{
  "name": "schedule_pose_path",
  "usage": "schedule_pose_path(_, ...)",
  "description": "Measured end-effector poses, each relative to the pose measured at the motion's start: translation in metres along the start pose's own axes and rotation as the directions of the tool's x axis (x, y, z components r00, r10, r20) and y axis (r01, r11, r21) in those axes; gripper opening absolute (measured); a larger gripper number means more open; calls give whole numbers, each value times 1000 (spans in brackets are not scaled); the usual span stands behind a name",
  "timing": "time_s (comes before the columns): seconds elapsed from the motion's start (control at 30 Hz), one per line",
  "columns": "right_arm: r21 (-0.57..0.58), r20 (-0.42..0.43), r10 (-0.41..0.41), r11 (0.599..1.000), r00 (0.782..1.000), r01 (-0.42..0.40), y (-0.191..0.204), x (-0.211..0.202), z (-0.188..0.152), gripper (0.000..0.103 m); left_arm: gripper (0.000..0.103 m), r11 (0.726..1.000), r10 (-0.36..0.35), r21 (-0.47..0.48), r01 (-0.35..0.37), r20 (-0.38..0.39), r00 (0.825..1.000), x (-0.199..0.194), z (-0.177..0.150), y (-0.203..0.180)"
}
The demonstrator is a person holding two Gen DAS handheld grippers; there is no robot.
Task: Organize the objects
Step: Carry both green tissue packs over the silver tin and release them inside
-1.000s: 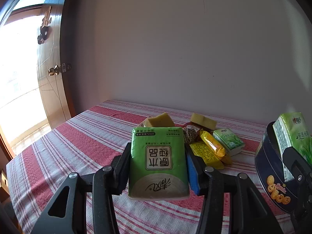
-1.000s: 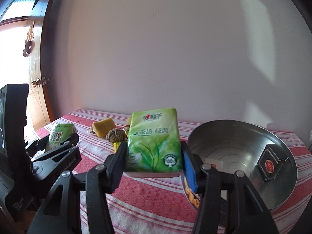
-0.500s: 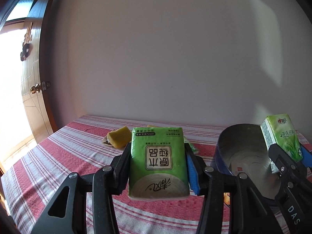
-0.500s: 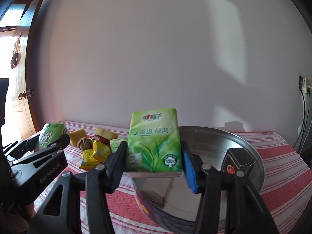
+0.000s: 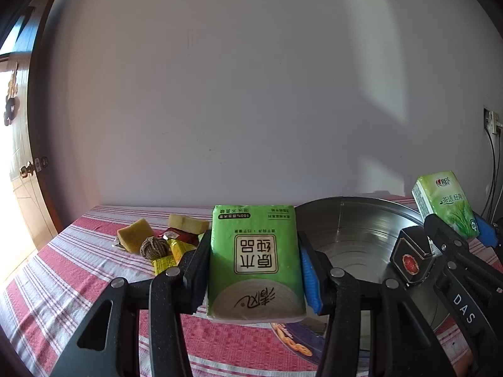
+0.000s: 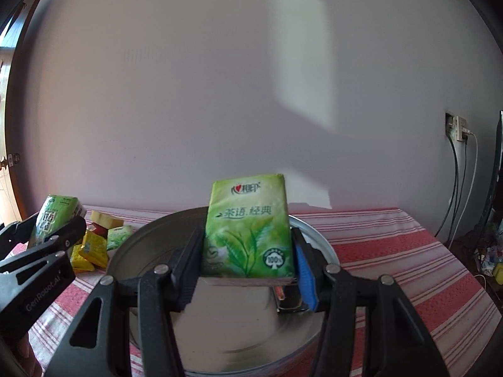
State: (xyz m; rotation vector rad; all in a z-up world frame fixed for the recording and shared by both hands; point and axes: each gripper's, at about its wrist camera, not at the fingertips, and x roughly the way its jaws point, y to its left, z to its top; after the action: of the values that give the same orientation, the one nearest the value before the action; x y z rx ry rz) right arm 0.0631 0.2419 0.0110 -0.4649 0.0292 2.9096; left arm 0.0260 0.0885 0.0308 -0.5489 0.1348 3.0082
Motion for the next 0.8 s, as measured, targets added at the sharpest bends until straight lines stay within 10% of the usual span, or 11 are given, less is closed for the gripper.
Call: schedule_pose_path(0.8,-52,-124,-9,999,992,3,6,25,-9,54,52,997,-63,28,66,-81,995,42,-5,-43)
